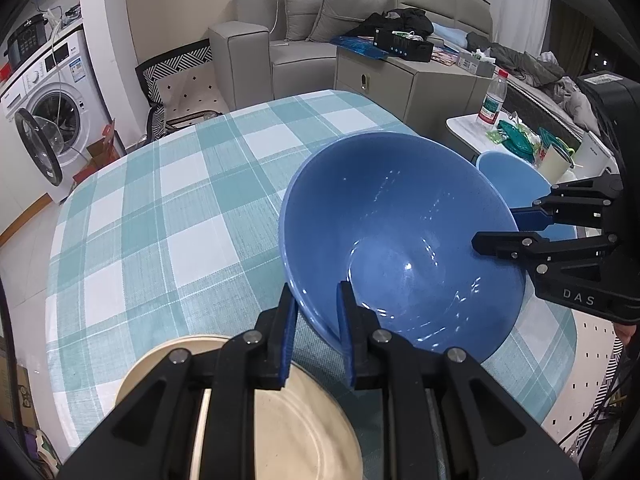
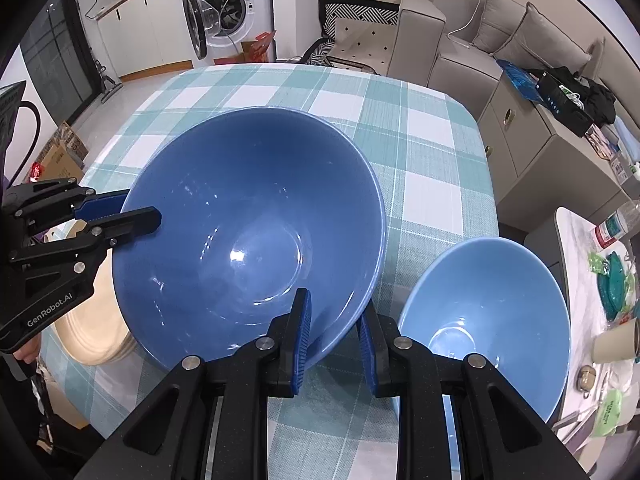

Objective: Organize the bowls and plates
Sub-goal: 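Lower the held dark blue bowl onto the tablecloth beside the plates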

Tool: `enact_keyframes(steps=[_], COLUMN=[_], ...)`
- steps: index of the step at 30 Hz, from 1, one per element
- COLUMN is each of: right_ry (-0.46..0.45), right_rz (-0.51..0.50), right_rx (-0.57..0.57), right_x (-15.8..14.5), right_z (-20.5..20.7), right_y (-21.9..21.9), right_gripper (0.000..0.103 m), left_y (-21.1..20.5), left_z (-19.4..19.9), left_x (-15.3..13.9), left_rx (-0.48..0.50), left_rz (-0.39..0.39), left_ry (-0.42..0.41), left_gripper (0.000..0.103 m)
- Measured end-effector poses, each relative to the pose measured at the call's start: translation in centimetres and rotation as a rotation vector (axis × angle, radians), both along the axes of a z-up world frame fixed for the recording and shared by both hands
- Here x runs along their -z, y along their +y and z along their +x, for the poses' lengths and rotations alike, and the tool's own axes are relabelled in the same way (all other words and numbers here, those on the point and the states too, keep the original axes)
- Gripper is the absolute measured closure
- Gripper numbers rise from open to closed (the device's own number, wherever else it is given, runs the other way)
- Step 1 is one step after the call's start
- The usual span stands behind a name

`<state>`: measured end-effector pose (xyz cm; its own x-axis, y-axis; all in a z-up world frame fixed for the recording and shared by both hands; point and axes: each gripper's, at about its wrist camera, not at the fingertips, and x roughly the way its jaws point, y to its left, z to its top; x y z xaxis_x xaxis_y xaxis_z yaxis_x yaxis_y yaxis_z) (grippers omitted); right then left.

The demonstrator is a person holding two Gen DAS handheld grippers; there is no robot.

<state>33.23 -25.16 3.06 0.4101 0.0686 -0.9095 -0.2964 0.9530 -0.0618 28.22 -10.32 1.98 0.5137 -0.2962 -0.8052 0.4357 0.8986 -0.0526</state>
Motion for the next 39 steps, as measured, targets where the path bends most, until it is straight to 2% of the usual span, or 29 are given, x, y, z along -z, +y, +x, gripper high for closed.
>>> enact_keyframes(steps=[19, 26, 34, 39], right_ry=[-0.003, -0.006, -0.011, -0.030], right_rz=[-0.062, -0.087, -0.128, -0.126], right_rx=[-0.016, -0.028, -0.047, -0.055], right_x=[0.1, 0.2, 0.5, 0.3], right_z=[0.0, 0.0, 0.0, -0.2], right_y=[0.8, 1.1, 1.5, 1.4], right_gripper=[0.080, 0.080, 0.068, 0.055], left_y=[0.0, 0.0, 0.2, 0.5], left_z=[-0.1, -0.1, -0.4, -0.7], left_x=[0.5, 0.6, 0.6, -0.3], left_rx=[0.010, 0.014, 0.025, 0.027], left_rz=[0.012, 0.015, -0.005, -0.021], left_ry=[0.022, 0.028, 0.038, 0.012], left_gripper=[0.085, 0.081, 0.076, 0.062])
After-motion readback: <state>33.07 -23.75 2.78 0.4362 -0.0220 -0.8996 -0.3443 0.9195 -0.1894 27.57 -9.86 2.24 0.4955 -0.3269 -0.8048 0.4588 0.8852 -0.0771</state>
